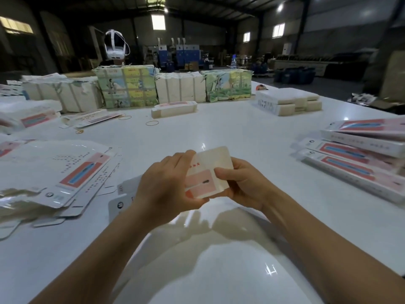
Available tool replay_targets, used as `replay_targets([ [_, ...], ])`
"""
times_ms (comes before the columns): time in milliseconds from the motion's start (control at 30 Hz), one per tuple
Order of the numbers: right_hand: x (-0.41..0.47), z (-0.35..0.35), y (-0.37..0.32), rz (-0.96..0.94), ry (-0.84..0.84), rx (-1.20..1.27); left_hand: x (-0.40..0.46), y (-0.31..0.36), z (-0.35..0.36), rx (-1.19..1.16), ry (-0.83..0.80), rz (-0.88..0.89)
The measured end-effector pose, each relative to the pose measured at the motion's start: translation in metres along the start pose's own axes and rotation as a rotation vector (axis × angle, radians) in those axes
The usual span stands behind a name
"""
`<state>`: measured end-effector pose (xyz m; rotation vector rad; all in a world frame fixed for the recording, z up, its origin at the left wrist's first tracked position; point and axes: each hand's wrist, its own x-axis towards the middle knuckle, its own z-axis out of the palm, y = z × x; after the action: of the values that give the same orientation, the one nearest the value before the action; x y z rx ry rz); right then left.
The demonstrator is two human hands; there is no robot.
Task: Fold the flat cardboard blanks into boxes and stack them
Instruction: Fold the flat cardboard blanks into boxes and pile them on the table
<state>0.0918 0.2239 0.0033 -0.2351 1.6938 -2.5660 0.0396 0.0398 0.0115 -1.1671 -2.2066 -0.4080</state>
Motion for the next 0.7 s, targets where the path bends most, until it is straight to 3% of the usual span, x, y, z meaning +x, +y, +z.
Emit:
replay_targets([
  [67,-0.001,-0.002,-0.002,0.0,0.023,-0.051,0.001,0.001,-0.003,0.02,0.04,0.03],
  [167,-0.002,-0.002,-0.003,-0.11,0.148,-0.42,0.001,0.002,-0.003,0.113,0.011,0.046],
  [267,0.0,-0.003,0.0,-0.177,0.237,-0.584,0.002,0.004,-0.003,0.173,-0.014,0.026],
  [400,0.001,-0.004,0.003,-0.169,0.259,-0.581,0.003,0.002,-0.002,0.158,-0.002,0.004],
  [567,0.0,-0.007,0.001,-0.125,0.296,-0.506,-0.003,-0.008,0.004,0.13,-0.207,-0.084],
  [700,0.0,-0.012,0.0,-0.133,0.337,-0.451,-0.006,-0.018,0.004,0.101,-0.22,-0.155],
])
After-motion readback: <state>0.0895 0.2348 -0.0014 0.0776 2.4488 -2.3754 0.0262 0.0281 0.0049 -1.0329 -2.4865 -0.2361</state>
